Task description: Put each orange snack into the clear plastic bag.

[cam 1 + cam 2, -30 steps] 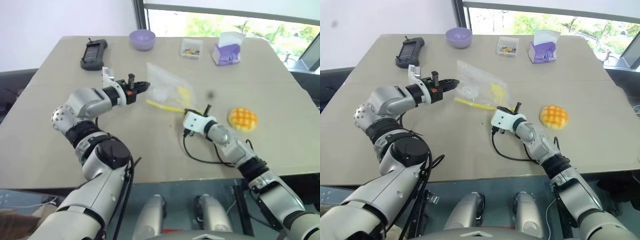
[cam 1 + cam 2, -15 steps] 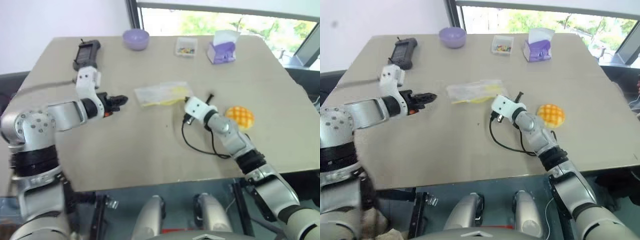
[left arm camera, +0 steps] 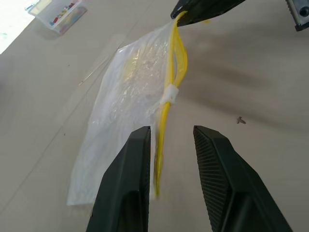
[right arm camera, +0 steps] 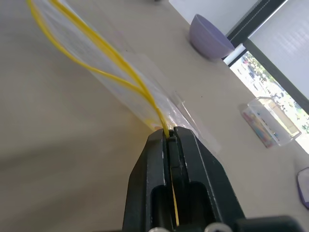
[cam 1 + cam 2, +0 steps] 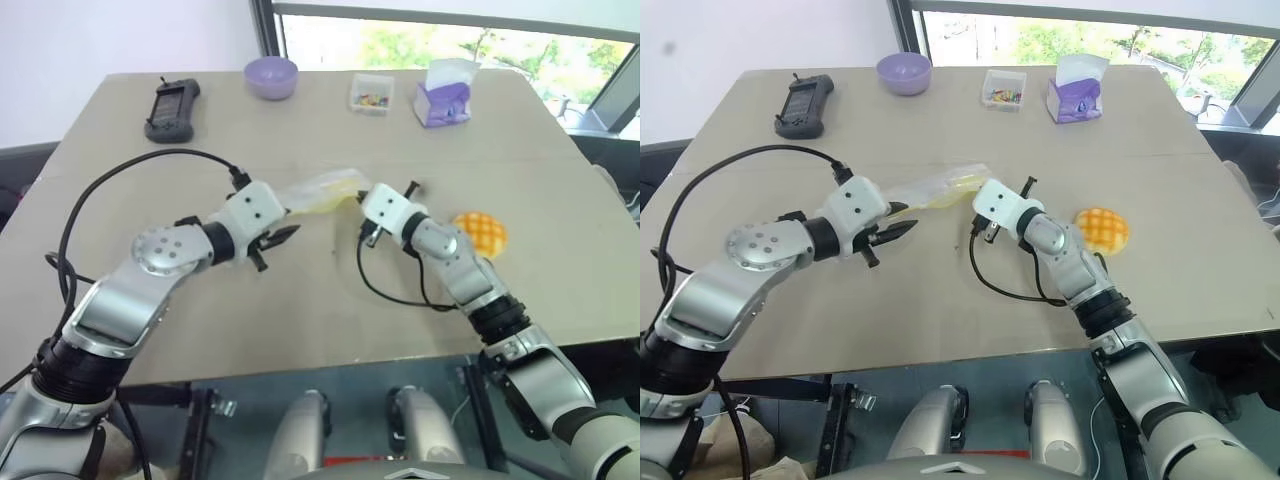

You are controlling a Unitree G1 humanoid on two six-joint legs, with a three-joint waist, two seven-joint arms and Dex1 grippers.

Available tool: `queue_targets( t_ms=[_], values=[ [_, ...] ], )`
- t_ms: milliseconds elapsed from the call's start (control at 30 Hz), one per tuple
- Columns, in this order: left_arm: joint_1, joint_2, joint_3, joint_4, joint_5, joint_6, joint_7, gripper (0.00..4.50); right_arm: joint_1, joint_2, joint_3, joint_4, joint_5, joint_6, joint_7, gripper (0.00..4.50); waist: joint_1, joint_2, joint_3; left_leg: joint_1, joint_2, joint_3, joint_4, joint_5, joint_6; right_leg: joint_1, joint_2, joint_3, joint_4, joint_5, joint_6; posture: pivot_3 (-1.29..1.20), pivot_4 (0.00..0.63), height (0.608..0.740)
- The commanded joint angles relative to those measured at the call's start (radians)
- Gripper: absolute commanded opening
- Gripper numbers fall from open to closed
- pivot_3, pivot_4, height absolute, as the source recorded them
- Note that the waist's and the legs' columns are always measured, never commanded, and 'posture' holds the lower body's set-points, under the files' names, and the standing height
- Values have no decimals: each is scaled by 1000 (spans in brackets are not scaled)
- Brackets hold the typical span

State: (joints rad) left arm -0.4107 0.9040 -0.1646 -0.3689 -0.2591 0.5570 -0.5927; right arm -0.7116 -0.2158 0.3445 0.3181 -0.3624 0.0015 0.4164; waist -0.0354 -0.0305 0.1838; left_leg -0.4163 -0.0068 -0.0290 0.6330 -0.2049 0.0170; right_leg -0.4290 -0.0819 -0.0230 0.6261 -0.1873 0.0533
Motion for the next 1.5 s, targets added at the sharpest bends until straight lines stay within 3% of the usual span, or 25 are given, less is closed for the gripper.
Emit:
queue_targets(
  t_ms=[33, 200, 233, 300, 367, 567, 667, 767, 967, 1067, 1167, 1500],
  values=[
    [-23, -16, 17, -12, 48, -6, -1, 1482, -14, -3, -14, -59, 12, 2, 9, 0, 0, 0, 0, 0, 0, 0, 0, 0, 0, 0, 0, 0, 0, 0, 0, 0, 150, 740],
    [-29, -51, 14, 9, 84, 15, -11, 1482, -9, -5, -13, -70, 10, 6, 14, 0, 0, 0, 0, 0, 1, 0, 1, 0, 0, 0, 1, 0, 1, -1, 1, 0, 150, 740],
    [-31, -58, 12, 13, 88, 18, -11, 1100, -9, -5, -13, -74, 10, 9, 15, 0, -1, 0, 0, 0, 1, 0, 1, 0, 0, 0, 1, 0, 1, -1, 1, 0, 150, 740],
    [-32, -71, 12, 11, 94, 24, -17, 822, -5, -8, -15, -82, 11, 13, 16, 0, -1, 0, 0, 0, 2, 0, 1, 0, 0, 0, 2, 0, 1, 0, 1, 0, 150, 740],
    [-33, -80, 14, 10, 101, 26, -26, 88, -3, -10, -15, -87, 12, 16, 17, 0, -1, 0, 0, 0, 2, 0, 1, 0, 0, 0, 2, 0, 1, 0, 1, 0, 150, 740],
    [-39, -96, 21, 43, 136, -5, -40, 88, 10, -46, -6, -104, 24, 31, 80, 0, 1, 0, 0, 0, 2, 0, 1, 0, 0, 0, 2, 0, 1, 0, 0, 0, 150, 740],
    [-46, -110, 26, 72, 146, -23, -44, 0, 35, -80, -17, -127, 35, 33, 112, 900, 2, 0, 0, 0, 2, 0, 2, 0, 0, 0, 2, 0, 1, 0, 0, 0, 150, 740],
    [-53, -120, 27, 101, 158, -44, -52, 0, 79, -104, -57, -187, 75, 60, 128, 2305, 3, 0, 0, 0, 2, 0, 2, 0, 0, 0, 2, 0, 1, 0, 0, 0, 150, 740],
    [-76, -132, 24, 152, 174, -78, -71, 0, 157, -155, -133, -373, 216, 178, 233, 2305, 3, 0, 0, 0, 2, 0, 2, 0, 0, 0, 2, 0, 1, 0, 0, 0, 150, 740],
    [-83, -135, 18, 172, 189, -105, -80, 0, 165, -103, -155, -452, 316, 310, 253, 1432, 0, 0, 0, 0, 3, 0, 2, 0, 0, 0, 2, 0, 2, 0, 1, 0, 150, 740],
    [-85, -145, 18, 184, 197, -122, -87, 0, 148, -37, -144, -473, 357, 392, 231, 76, 0, 0, 0, 1, 4, 0, 2, 0, 0, 0, 4, 0, 2, 0, 1, 0, 150, 740],
    [-83, -161, 26, 173, 216, -130, -99, 0, 103, 92, -104, -379, 368, 440, 161, 28, 5, 0, 0, 0, 4, 0, 3, 0, 0, 0, 4, 0, 2, 1, -1, 0, 150, 740]
  ],
)
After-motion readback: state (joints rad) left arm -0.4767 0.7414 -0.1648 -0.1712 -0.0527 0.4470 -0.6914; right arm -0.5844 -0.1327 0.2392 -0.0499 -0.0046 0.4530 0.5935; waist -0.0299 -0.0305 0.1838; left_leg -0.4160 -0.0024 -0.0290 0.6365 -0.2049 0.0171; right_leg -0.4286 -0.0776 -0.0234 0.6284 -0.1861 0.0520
